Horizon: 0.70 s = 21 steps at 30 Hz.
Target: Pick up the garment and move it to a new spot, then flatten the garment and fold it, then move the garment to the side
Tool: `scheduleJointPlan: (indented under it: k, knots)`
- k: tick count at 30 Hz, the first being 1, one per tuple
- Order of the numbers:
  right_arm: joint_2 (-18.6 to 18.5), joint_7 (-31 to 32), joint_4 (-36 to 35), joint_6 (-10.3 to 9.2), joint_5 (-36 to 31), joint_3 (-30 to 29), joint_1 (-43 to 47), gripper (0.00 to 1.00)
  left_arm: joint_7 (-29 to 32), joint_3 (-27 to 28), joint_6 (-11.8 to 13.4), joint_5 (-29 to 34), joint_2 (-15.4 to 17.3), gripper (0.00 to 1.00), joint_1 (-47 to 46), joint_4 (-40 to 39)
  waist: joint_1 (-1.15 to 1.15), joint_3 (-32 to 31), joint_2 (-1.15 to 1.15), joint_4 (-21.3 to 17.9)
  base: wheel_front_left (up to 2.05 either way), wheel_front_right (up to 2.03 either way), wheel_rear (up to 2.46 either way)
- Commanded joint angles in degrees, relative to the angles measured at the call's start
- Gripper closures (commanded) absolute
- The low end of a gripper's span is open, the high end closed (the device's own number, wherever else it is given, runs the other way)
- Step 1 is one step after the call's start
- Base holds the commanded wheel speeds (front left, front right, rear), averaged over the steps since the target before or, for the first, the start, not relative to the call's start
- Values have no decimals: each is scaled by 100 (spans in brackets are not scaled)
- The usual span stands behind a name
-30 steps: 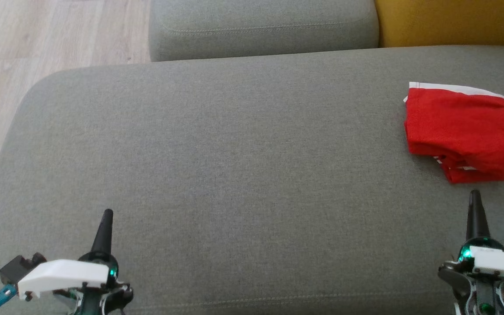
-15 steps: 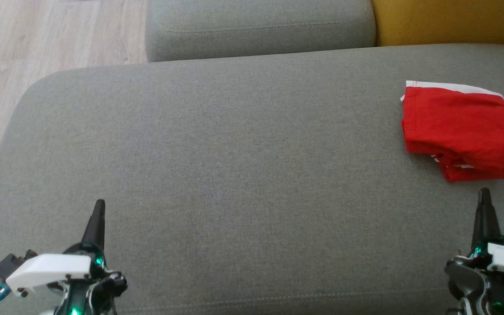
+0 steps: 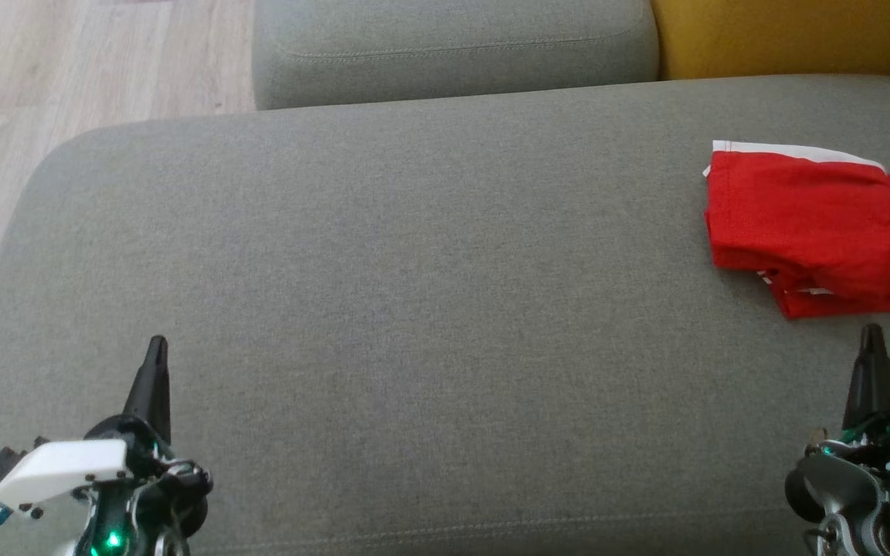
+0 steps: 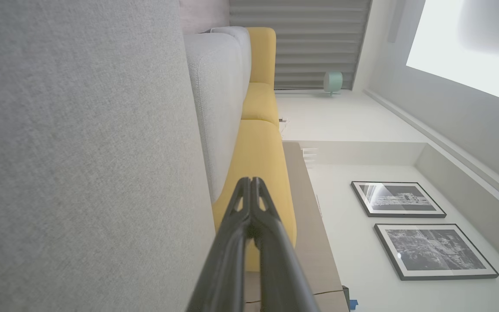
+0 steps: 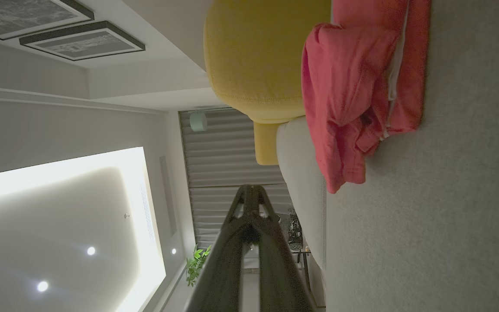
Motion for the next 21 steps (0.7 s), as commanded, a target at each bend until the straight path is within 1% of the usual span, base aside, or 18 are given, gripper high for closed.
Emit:
scheduleJointPlan:
  k: [1,21]
  knots:
    - [-79,44,-239,28,52,119,-316,100,44,214,-42,-52,82,100,-322,-153,0,0,0,1,0,0,0]
    - [-45,82,-235,28,13,72,-320,100,83,262,-42,-12,48,100,-325,-150,0,0,0,1,0,0,0]
